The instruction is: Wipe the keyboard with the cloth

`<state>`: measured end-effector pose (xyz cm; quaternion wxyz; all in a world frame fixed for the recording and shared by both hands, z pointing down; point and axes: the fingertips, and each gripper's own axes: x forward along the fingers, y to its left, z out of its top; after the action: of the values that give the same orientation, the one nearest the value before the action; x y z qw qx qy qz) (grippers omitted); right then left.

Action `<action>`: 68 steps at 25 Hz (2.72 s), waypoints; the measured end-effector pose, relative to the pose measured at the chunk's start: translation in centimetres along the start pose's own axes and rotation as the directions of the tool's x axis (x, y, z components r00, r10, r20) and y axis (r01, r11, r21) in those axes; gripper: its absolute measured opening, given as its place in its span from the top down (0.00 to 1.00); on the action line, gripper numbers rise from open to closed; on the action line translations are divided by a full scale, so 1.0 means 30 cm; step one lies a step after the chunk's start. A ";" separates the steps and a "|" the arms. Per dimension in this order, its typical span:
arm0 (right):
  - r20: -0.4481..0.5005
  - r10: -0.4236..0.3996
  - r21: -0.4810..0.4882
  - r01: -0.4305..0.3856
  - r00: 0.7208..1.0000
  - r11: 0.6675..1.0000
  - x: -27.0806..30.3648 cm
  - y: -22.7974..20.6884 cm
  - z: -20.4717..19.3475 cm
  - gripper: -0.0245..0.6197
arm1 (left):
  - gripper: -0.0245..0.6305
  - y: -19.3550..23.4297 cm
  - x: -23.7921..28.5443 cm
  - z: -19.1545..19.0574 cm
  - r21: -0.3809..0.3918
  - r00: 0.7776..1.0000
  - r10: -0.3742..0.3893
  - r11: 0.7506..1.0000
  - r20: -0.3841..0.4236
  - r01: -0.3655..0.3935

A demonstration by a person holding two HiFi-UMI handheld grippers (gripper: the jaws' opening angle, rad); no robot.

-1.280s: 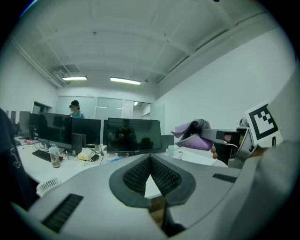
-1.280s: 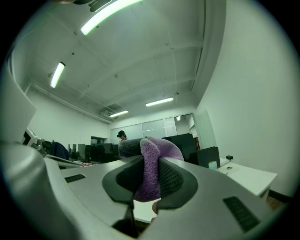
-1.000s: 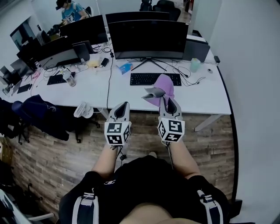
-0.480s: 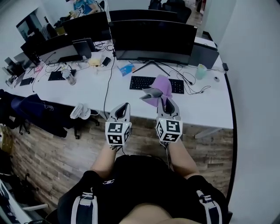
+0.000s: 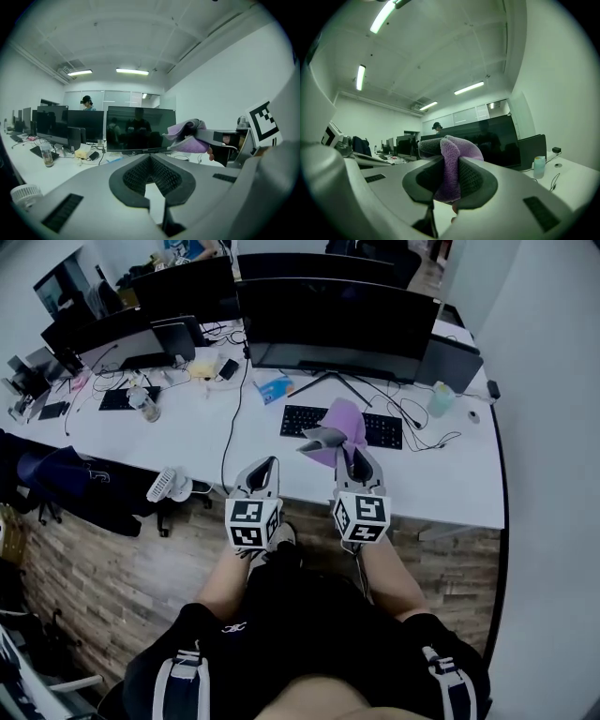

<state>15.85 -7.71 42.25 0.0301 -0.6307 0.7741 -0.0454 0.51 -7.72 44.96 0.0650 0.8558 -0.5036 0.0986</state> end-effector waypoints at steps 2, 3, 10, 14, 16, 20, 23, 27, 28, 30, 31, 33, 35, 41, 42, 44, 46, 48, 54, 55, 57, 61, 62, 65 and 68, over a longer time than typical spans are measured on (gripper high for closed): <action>-0.008 -0.002 -0.018 0.002 1.000 1.000 0.049 0.005 -0.010 0.82 | 0.95 0.032 0.059 0.008 -0.009 1.000 -0.016 1.000 0.009 0.016; -0.010 -0.008 -0.028 0.008 1.000 1.000 0.078 -0.001 -0.010 0.82 | 0.95 0.044 0.096 0.019 -0.011 0.999 -0.027 1.000 0.018 0.027; -0.007 -0.061 -0.059 0.061 0.998 0.996 0.368 -0.034 0.025 0.82 | 0.94 0.202 0.333 0.122 0.005 0.995 -0.086 0.996 0.053 0.085; -0.015 -0.068 -0.070 0.067 0.998 0.995 0.533 -0.005 0.016 0.82 | 0.95 0.361 0.428 0.130 -0.027 0.996 -0.076 0.997 0.050 0.077; -0.026 -0.072 -0.071 0.070 0.997 0.995 0.616 0.006 -0.002 0.82 | 0.95 0.435 0.474 0.142 -0.035 0.996 -0.071 0.997 0.054 0.073; -0.054 -0.080 -0.081 0.076 0.995 0.994 0.761 0.028 -0.050 0.82 | 0.94 0.556 0.557 0.145 -0.038 0.996 -0.073 0.996 0.056 0.075; -0.083 -0.075 -0.079 0.068 0.994 0.995 0.847 0.048 -0.100 0.82 | 0.94 0.635 0.605 0.129 -0.053 0.997 -0.064 0.996 0.040 0.066; -0.147 -0.054 -0.080 0.043 0.988 0.996 0.930 0.038 -0.189 0.82 | 0.94 0.664 0.650 0.112 -0.060 0.999 -0.047 0.997 0.024 0.049; -0.169 -0.052 -0.081 0.039 0.984 0.996 0.953 0.031 -0.218 0.82 | 0.95 0.668 0.660 0.106 -0.063 0.999 -0.041 0.997 0.018 0.042; -0.218 -0.045 -0.085 0.027 0.975 0.996 0.994 0.027 -0.279 0.82 | 0.94 0.673 0.666 0.090 -0.079 0.999 -0.035 0.996 0.002 0.035; -0.242 -0.041 -0.090 0.020 0.969 0.996 1.010 0.028 -0.312 0.82 | 0.95 0.675 0.664 0.079 -0.081 0.999 -0.032 0.996 -0.007 0.031; -0.289 -0.036 -0.101 0.007 0.957 0.995 1.039 0.030 -0.384 0.82 | 0.94 0.686 0.658 0.063 -0.075 1.000 -0.017 0.997 -0.018 0.015; -0.336 -0.037 -0.108 0.001 0.941 0.994 1.060 0.034 -0.458 0.82 | 0.94 0.701 0.649 0.056 -0.076 1.000 -0.007 0.997 -0.022 0.005; -0.430 -0.059 -0.146 -0.005 0.901 0.989 1.104 0.065 -0.632 0.82 | 0.94 0.752 0.611 0.027 -0.056 0.999 0.004 0.998 -0.034 -0.006; -0.442 -0.060 -0.151 -0.008 0.895 0.988 1.113 0.073 -0.655 0.82 | 0.95 0.762 0.603 0.025 -0.053 0.999 0.006 0.999 -0.036 -0.008; -0.463 -0.059 -0.150 -0.012 0.884 0.989 1.130 0.090 -0.687 0.82 | 0.95 0.781 0.588 0.021 -0.051 0.999 0.010 0.999 -0.039 -0.012; -0.482 -0.059 -0.142 -0.012 0.874 0.990 1.150 0.103 -0.710 0.82 | 0.94 0.800 0.580 0.016 -0.048 0.999 0.015 0.999 -0.044 -0.017; -0.507 -0.066 -0.141 -0.007 0.859 0.990 1.165 0.104 -0.745 0.82 | 0.95 0.818 0.570 0.009 -0.049 0.999 0.020 0.999 -0.048 -0.023; -0.589 -0.101 -0.160 0.007 0.802 0.987 1.210 0.093 -0.864 0.82 | 0.95 0.875 0.529 0.010 -0.052 0.998 0.046 0.997 -0.040 -0.048; -0.603 -0.105 -0.167 0.003 0.791 0.986 1.216 0.093 -0.881 0.82 | 0.94 0.884 0.524 0.010 -0.054 0.998 0.050 0.997 -0.038 -0.052; -0.642 -0.111 -0.181 -0.009 0.759 0.983 1.216 0.098 -0.919 0.82 | 0.94 0.902 0.518 0.012 -0.055 0.998 0.058 0.997 -0.035 -0.060; -0.680 -0.130 -0.200 -0.012 0.721 0.980 1.213 0.079 -0.987 0.82 | 0.94 0.927 0.506 0.015 -0.057 0.997 0.071 0.996 -0.031 -0.073; -0.681 -0.132 -0.199 -0.009 0.720 0.980 1.214 0.077 -0.989 0.82 | 0.94 0.933 0.503 0.012 -0.059 0.997 0.074 0.995 -0.031 -0.076; -0.696 -0.135 -0.183 0.008 0.705 0.983 1.213 0.079 -0.993 0.82 | 0.95 0.946 0.497 0.001 -0.066 0.996 0.081 0.994 -0.034 -0.083; -0.709 -0.140 -0.185 0.010 0.691 0.983 1.212 0.082 -0.994 0.82 | 0.95 0.941 0.493 -0.003 -0.068 0.996 0.083 0.994 -0.034 -0.086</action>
<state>2.98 -41.84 72.01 -0.3292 -0.5943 0.6985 -0.2248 -17.19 -33.93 48.86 0.0983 0.8293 -0.5414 0.0971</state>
